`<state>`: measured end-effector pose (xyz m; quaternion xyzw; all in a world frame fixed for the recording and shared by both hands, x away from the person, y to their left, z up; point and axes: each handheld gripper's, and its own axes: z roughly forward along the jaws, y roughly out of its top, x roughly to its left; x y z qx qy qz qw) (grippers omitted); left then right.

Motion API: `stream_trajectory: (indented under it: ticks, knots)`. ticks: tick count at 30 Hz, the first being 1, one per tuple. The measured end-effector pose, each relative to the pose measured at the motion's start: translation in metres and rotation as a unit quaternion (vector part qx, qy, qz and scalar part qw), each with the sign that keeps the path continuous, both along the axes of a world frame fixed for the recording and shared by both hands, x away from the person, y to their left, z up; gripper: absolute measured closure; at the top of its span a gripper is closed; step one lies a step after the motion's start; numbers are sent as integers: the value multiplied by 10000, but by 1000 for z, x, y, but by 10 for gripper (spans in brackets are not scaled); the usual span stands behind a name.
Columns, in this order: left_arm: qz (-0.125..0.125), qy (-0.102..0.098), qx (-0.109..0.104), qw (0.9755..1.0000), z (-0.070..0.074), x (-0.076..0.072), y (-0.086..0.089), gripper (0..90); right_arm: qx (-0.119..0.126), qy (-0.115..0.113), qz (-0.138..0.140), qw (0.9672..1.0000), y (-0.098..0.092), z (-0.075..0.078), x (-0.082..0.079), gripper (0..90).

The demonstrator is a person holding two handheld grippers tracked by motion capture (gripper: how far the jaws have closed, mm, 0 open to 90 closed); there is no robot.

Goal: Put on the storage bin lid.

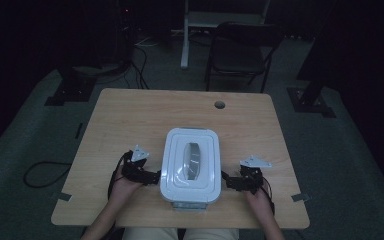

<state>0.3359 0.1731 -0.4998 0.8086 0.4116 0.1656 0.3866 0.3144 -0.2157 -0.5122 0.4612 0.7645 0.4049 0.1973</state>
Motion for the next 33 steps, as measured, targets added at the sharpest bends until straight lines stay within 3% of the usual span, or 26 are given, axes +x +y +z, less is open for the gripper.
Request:
stream_trajectory:
  ticks: [12,20,22,27,33]
  knots:
    - [288,86,20,9995,-2,-3,26,5,86,8,-330,9994,-22,-4,-8,128]
    - [580,129,75,9982,-3,-7,49,5,-94,-46,-655,9978,-41,-4,-12,128]
    - [759,152,179,9968,-3,-9,54,5,-140,-57,-743,9971,-45,-4,-13,128]
    - [1031,151,175,9944,-2,-12,67,5,-74,-90,-925,9956,-54,-3,-14,127]
    - [1260,172,127,9918,-3,-15,86,5,-184,-124,-1220,9923,-66,-2,-15,128]
